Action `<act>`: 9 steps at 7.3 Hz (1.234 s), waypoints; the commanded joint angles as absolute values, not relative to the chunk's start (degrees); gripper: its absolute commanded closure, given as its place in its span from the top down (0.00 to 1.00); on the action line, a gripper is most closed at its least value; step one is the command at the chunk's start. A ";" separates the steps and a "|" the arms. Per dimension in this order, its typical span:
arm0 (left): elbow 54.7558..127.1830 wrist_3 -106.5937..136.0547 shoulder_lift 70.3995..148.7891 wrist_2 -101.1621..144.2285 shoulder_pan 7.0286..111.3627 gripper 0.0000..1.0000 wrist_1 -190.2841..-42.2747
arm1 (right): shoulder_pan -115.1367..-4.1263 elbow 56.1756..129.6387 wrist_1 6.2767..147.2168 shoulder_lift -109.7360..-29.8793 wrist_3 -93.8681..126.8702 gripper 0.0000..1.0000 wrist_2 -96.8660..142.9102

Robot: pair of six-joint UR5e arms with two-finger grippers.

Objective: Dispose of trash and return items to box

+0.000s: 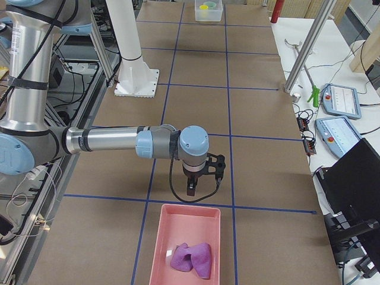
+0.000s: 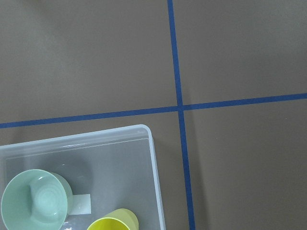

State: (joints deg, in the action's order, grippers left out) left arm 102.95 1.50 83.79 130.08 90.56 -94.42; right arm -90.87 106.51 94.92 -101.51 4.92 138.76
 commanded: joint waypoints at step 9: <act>100.73 1.58 84.81 129.64 90.18 0.99 -94.66 | -90.88 106.08 94.92 -101.87 4.83 1.00 138.96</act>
